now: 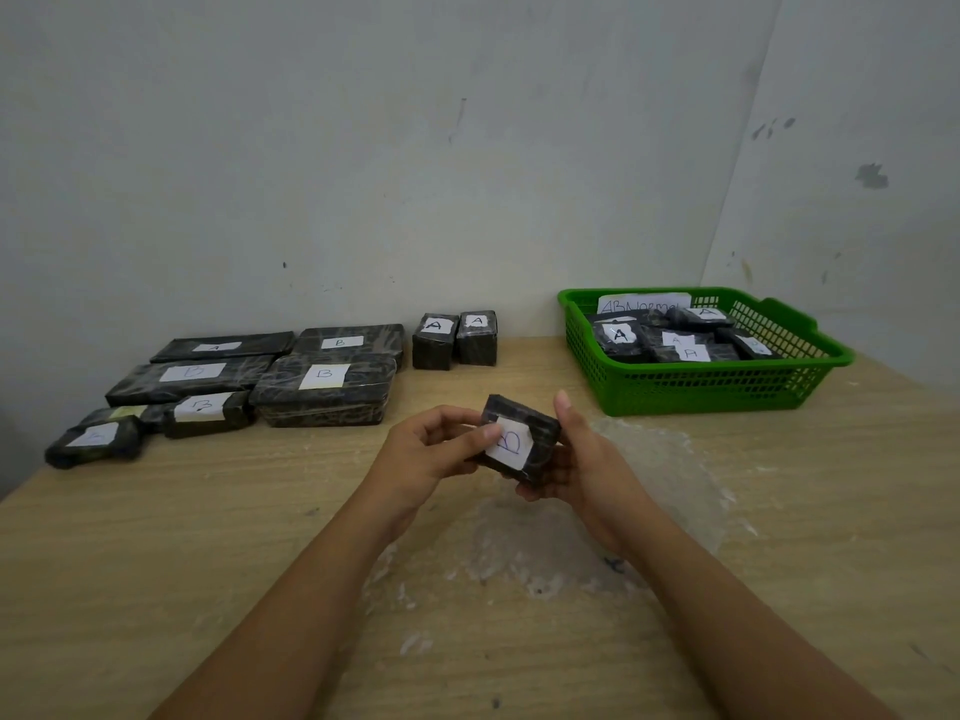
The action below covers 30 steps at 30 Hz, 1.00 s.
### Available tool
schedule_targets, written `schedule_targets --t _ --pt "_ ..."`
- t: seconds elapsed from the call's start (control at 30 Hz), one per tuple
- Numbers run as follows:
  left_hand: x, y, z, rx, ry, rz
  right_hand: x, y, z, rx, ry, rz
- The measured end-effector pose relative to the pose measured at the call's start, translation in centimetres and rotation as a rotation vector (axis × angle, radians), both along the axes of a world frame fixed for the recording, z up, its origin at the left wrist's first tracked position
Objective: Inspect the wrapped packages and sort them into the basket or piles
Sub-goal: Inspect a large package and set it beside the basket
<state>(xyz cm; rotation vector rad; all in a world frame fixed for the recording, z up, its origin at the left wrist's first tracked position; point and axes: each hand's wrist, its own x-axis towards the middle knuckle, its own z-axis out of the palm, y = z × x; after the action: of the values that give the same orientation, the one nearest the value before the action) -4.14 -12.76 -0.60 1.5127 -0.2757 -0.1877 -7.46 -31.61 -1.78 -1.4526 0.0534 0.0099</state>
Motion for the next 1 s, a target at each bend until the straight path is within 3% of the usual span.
schedule_targets --t 0.33,0.6,0.8,1.0 --pt "0.2 -0.1 -0.1 0.026 0.092 0.09 0.1 -0.7 0.0 0.068 -0.126 -0.011" --pt "-0.2 1.0 1.1 -0.154 0.309 -0.177 -0.1 -0.8 0.2 0.229 0.037 0.064" --pt "0.2 0.8 0.6 -0.137 0.169 -0.106 -0.1 -1.0 0.1 0.229 0.065 0.065" --pt "0.4 0.3 -0.3 -0.102 0.108 -0.023 -0.2 -0.2 0.0 0.056 -0.057 0.019"
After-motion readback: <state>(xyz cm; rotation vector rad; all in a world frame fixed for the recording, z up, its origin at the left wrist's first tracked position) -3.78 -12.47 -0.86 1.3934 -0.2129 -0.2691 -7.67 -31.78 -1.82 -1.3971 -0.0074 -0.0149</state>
